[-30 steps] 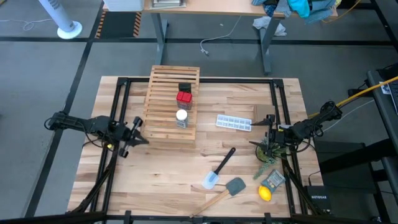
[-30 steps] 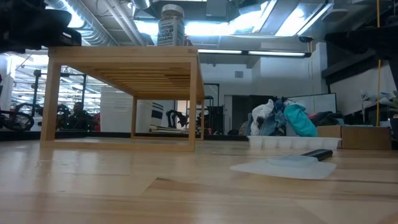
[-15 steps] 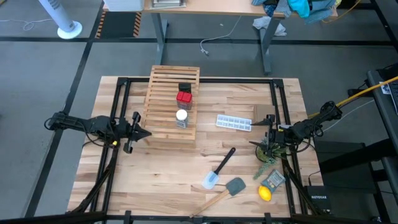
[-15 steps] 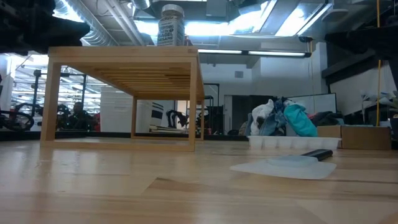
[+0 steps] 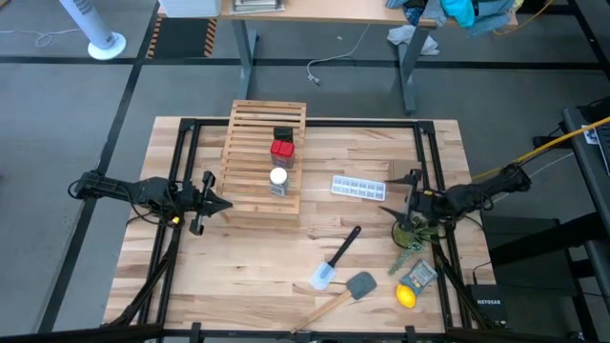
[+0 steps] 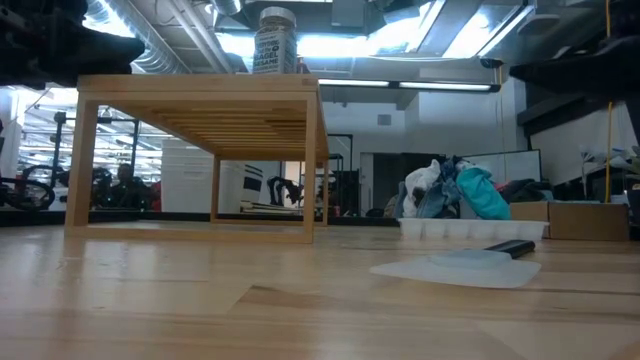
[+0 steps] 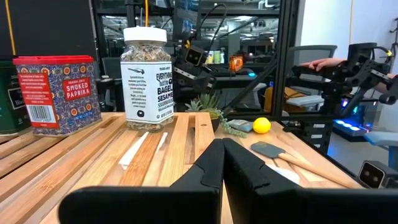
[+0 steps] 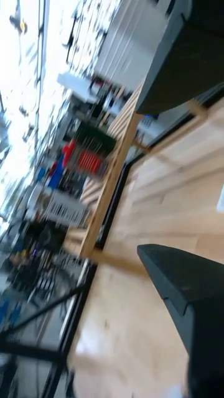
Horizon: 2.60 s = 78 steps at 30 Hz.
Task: Shelf spices
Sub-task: Return to Home Position
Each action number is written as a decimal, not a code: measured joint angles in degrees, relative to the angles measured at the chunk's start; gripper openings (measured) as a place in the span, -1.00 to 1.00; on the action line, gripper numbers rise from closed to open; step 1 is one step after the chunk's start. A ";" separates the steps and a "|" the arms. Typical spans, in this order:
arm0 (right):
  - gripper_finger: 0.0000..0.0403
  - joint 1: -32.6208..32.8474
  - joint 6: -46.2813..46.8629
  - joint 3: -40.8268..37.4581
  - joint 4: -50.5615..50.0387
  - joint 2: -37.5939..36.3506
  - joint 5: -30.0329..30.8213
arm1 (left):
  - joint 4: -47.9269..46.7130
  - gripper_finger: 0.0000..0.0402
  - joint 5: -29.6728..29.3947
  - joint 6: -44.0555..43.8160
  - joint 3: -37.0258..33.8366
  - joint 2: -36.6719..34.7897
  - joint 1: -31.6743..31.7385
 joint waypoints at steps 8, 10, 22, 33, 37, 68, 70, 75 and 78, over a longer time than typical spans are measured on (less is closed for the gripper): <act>0.80 -10.85 0.00 0.00 0.02 0.00 0.00 | -0.04 -1.00 -0.01 -0.04 0.00 0.00 0.01; 0.80 -13.18 0.00 0.00 0.02 0.00 0.00 | -0.04 -1.00 -0.01 -0.04 0.00 0.00 0.01; 0.80 -22.04 0.00 -0.02 0.02 0.00 0.00 | -0.05 -1.00 -0.01 -0.04 -0.02 0.00 0.01; 0.80 -21.91 0.00 0.00 0.04 0.00 -0.02 | -0.04 -1.00 -0.01 -0.04 -0.04 0.00 0.03; 0.80 -21.89 0.00 0.00 0.04 0.00 -0.03 | -0.08 -1.00 -0.03 1.49 -0.07 0.02 0.03; 0.80 -21.86 32.22 0.00 -3.54 0.20 -32.92 | -0.06 -1.00 0.02 2.30 -0.07 0.04 0.01; 0.80 -21.86 32.90 0.00 -3.56 0.20 -32.93 | -0.06 -1.00 0.02 2.51 -0.07 0.04 0.01; 0.80 -21.86 33.94 0.00 -3.61 0.20 -32.94 | -0.06 -1.00 0.00 2.27 -0.07 0.04 0.01; 0.80 -21.86 33.69 0.00 -3.65 0.20 -32.94 | -0.06 -1.00 0.02 2.62 -0.07 0.04 0.01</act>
